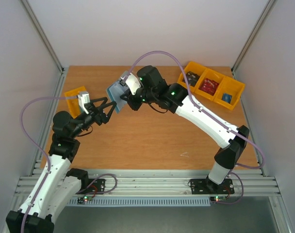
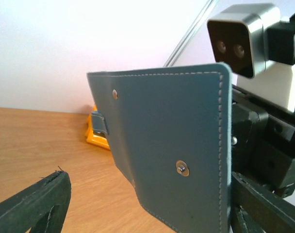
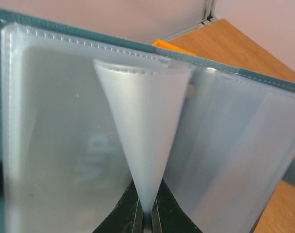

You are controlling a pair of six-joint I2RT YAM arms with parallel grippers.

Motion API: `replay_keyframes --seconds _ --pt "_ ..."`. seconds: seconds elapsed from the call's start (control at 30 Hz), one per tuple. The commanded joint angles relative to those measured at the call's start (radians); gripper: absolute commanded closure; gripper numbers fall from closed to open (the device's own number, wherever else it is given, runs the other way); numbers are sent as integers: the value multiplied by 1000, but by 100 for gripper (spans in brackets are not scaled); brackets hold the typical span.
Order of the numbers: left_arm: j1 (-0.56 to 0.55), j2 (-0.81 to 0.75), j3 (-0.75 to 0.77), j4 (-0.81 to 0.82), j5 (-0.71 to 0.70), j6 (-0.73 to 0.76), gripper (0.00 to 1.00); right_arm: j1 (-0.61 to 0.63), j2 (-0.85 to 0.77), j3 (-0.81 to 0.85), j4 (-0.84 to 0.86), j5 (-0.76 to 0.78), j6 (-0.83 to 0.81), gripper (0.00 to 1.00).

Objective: Take the credit cards out of the card holder

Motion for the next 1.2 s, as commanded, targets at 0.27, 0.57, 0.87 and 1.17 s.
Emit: replay_keyframes --seconds 0.27,0.57,0.87,1.17 --pt "5 -13 16 4 -51 -25 60 2 -38 10 31 -49 -81 99" --pt "11 -17 9 -19 -76 12 59 -4 -69 -20 65 -166 -81 99" --pt "10 -25 11 -8 -57 43 79 -100 -87 -60 138 -521 20 99" --pt "10 -29 8 25 48 46 100 -122 -46 -55 114 -587 27 99"
